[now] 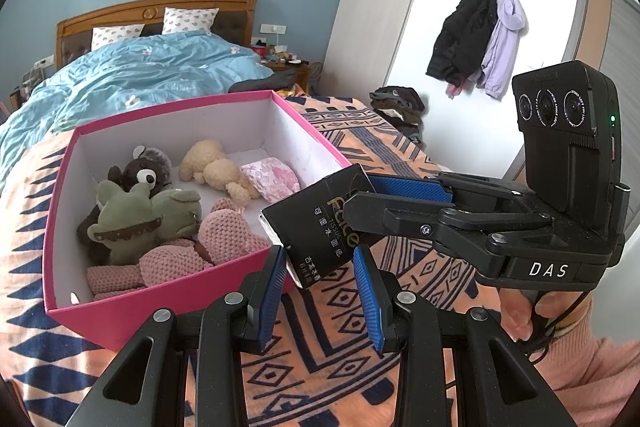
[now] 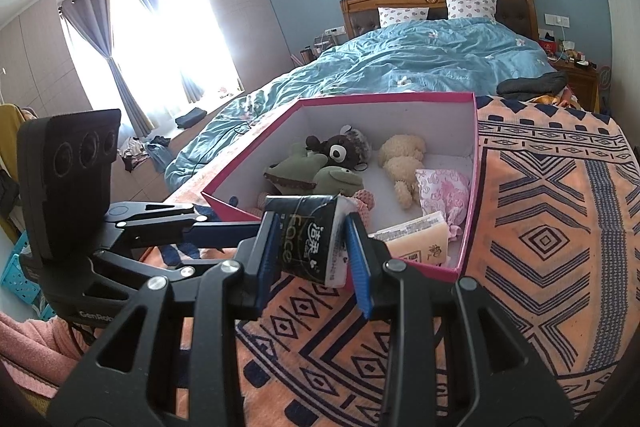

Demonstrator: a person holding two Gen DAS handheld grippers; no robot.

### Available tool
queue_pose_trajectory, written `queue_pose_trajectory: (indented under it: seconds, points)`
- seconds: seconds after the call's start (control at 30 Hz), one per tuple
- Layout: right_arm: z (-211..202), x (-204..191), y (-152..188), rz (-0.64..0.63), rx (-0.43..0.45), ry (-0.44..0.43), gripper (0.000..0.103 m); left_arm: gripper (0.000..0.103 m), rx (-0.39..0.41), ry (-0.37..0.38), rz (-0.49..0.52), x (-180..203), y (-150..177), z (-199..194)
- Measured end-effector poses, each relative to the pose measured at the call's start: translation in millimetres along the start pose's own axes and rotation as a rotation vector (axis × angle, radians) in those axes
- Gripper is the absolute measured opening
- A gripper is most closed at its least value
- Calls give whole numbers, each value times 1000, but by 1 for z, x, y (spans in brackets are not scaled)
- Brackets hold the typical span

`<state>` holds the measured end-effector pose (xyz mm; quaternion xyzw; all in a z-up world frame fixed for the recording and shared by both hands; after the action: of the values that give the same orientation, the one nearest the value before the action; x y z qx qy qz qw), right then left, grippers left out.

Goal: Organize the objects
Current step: 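Carry the black tissue pack with both grippers over the pink box rim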

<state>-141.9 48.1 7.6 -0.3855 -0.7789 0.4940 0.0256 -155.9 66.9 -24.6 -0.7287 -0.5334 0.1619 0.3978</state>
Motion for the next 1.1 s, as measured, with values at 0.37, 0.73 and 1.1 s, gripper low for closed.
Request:
queue_pose_trajectory:
  seconds: [0.37, 0.73, 1.1]
  points:
    - [3, 1, -2, 2, -1, -5, 37, 34, 4, -5, -2, -3, -4, 1]
    - [5, 3, -5, 6, 1, -9, 37, 34, 2, -14, -2, -8, -8, 4]
    - [7, 3, -7, 8, -1, -11, 37, 35, 1, -24, -1, -13, -11, 7]
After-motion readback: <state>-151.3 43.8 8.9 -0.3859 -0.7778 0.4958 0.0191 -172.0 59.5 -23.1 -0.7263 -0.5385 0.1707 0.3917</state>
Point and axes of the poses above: each gripper's, at about its wrist camera, not at the fingertips, and z roughly the way its jaws point, x to its right, y to its underside, the point moved 10 cm from there along z, roughly the way its jaws point, and after that the axes turned 3 degrees about z, right-handed, at the moved point
